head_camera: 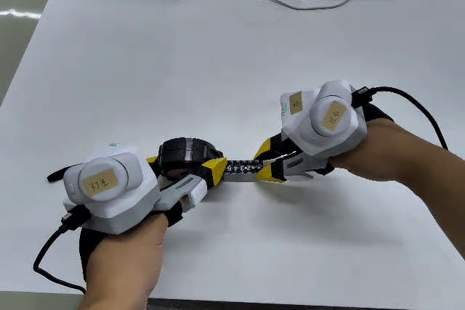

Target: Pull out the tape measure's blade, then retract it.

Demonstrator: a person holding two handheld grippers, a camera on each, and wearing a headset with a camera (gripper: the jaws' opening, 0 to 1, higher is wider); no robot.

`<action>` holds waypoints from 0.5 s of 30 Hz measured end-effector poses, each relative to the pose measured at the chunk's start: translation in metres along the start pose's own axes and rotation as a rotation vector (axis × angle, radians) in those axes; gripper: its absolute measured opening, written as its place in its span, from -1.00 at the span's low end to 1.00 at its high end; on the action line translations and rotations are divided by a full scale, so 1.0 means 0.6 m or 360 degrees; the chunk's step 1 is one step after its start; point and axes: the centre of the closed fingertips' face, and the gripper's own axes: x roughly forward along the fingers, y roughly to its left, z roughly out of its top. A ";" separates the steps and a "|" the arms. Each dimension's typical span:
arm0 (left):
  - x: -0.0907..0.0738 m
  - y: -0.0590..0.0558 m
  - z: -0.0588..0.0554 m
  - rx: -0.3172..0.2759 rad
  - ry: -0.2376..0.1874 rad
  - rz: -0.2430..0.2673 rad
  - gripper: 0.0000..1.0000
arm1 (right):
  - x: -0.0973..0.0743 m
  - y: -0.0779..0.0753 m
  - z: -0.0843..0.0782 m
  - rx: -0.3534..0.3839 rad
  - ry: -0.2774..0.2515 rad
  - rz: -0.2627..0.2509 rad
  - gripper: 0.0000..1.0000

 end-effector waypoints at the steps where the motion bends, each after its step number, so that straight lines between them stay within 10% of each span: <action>1: 0.000 0.000 0.000 -0.0002 -0.0001 0.0000 0.14 | 0.002 0.000 0.002 0.0000 -0.0004 0.0001 -0.79; 15: 0.001 0.001 -0.001 -0.0004 0.0002 -0.0001 0.14 | 0.020 0.000 0.023 -0.0001 -0.0037 0.0012 -0.79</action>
